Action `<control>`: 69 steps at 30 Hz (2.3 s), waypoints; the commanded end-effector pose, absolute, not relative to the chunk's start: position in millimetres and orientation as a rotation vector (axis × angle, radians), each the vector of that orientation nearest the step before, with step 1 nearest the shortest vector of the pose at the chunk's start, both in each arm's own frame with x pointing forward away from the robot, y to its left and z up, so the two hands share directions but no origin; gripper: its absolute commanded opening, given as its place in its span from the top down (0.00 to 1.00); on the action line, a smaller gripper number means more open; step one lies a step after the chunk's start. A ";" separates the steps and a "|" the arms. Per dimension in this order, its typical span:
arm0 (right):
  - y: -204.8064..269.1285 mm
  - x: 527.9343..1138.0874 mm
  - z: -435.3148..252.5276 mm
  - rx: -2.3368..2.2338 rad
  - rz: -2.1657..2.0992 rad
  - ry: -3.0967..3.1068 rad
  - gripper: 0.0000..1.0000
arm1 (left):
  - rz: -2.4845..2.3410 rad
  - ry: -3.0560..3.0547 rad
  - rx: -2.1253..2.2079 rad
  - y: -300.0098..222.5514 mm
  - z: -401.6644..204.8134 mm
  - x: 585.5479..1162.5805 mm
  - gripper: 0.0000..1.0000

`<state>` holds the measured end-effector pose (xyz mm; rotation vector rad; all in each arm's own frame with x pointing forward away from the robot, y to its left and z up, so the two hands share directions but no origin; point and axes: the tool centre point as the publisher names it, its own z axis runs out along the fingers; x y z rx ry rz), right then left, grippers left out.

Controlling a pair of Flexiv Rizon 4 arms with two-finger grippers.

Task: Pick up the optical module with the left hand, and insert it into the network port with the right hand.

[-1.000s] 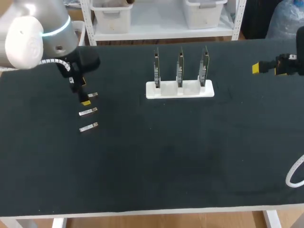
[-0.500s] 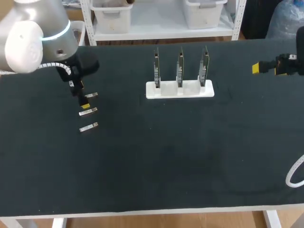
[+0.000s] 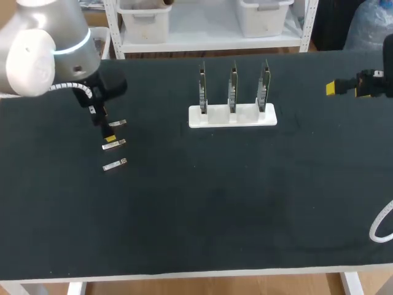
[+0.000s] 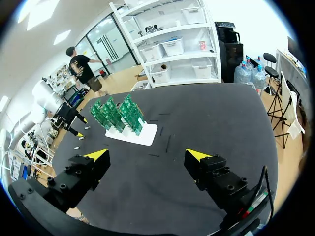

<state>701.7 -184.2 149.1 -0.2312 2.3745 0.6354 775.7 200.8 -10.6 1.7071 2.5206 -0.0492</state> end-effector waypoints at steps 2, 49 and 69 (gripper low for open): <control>-184.3 700.2 150.0 -0.229 0.632 2.375 0.00 | -0.053 2.532 1.700 200.5 -13.1 777.3 0.00; -184.3 700.2 150.0 -0.229 0.632 2.375 0.00 | -0.107 2.574 1.619 203.0 -15.9 782.3 1.00; -184.3 700.2 150.0 -0.229 0.632 2.375 0.00 | -0.378 2.390 1.155 181.3 58.7 789.0 1.00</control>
